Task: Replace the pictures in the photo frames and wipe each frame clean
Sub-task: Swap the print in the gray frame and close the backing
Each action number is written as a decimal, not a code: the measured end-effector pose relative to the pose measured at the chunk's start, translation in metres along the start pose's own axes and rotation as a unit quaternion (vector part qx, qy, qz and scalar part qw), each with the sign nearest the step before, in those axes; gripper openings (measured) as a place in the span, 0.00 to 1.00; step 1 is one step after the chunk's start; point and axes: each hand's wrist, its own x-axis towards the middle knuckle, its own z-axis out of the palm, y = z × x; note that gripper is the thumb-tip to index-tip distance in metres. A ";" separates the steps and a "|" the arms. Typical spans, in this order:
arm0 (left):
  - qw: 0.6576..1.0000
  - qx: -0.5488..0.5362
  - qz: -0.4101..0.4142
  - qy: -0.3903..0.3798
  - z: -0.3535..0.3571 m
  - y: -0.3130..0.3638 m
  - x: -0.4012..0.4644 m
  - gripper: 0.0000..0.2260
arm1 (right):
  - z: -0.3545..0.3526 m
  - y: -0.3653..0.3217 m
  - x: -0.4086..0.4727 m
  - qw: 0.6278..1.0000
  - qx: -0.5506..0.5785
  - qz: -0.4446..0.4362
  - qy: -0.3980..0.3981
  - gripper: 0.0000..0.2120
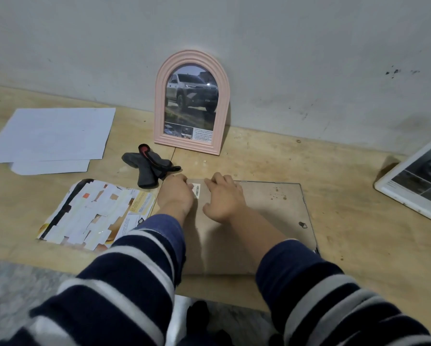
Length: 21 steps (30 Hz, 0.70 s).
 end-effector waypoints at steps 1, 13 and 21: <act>0.999 -0.029 -0.012 0.003 -0.001 -0.001 0.001 0.14 | -0.003 0.000 0.001 1.000 0.001 0.001 -0.014 0.33; 0.999 -0.039 -0.013 0.004 0.001 0.000 -0.004 0.21 | -0.020 -0.001 0.000 0.988 -0.129 -0.038 -0.077 0.31; 0.997 -0.058 -0.042 0.016 0.003 0.005 -0.002 0.17 | -0.014 -0.001 -0.004 0.990 -0.102 -0.020 -0.099 0.30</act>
